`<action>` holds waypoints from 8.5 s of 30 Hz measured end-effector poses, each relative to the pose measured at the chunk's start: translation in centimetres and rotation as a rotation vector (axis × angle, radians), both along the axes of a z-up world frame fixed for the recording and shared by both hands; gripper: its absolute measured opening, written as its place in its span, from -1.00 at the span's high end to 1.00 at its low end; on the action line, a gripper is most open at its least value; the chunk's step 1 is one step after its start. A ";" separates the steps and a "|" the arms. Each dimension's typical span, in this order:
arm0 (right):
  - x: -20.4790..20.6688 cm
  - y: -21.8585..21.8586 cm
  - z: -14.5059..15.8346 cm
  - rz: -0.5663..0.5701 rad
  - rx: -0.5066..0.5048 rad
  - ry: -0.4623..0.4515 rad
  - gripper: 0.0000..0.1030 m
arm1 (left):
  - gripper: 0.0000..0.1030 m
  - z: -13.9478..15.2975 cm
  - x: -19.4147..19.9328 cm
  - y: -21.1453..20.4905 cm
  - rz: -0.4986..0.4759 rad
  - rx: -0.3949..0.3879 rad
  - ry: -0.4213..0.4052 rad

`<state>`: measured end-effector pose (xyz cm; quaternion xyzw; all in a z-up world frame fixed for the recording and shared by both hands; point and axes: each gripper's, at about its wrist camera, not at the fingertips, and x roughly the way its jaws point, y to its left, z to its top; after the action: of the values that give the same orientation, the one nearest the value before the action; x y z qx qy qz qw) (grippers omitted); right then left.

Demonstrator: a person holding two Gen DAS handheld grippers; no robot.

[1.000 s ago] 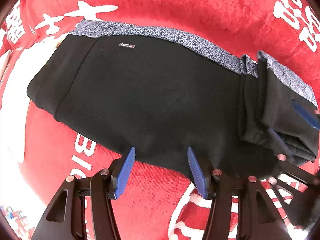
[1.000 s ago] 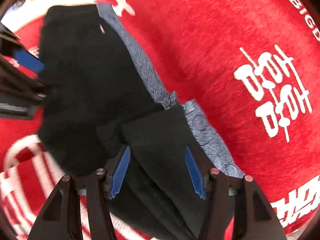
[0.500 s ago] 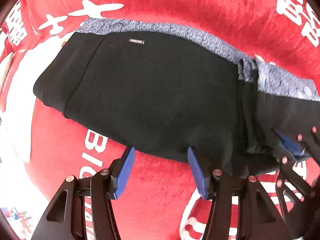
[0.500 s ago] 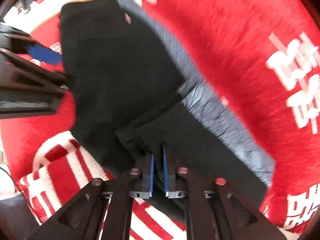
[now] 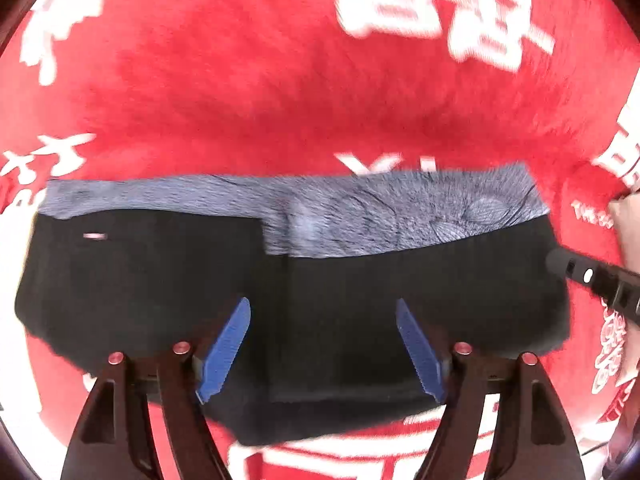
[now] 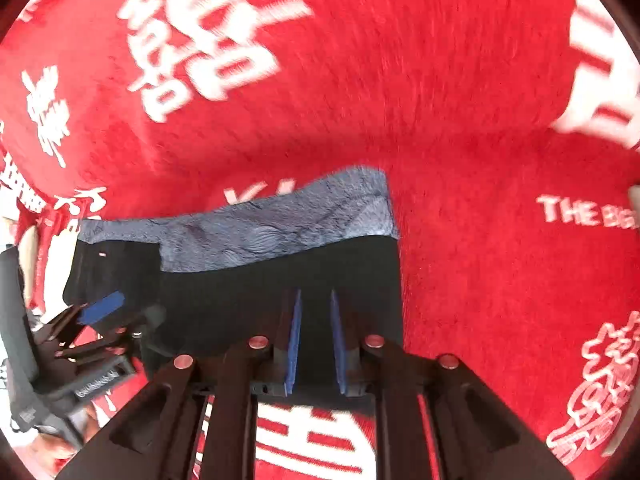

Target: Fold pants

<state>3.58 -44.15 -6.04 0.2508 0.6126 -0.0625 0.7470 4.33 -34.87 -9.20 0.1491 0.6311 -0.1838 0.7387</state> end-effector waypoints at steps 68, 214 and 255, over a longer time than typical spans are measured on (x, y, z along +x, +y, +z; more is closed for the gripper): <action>-2.6 1.7 -0.6 -0.138 -0.043 0.015 -0.26 | -0.98 -1.1 -0.2 2.6 -0.020 0.067 0.006; 2.1 -0.5 7.5 0.099 0.852 -0.302 0.60 | 0.26 16.1 -9.1 -3.2 -0.478 -0.065 -0.467; -3.0 -7.2 -1.1 0.018 0.052 0.100 0.97 | -0.56 3.0 1.4 2.1 0.050 -0.055 0.092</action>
<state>0.63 -51.40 -7.15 0.2613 0.6528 -0.0521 0.7091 5.75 -32.75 -6.20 0.1044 0.6624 -0.1894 0.7172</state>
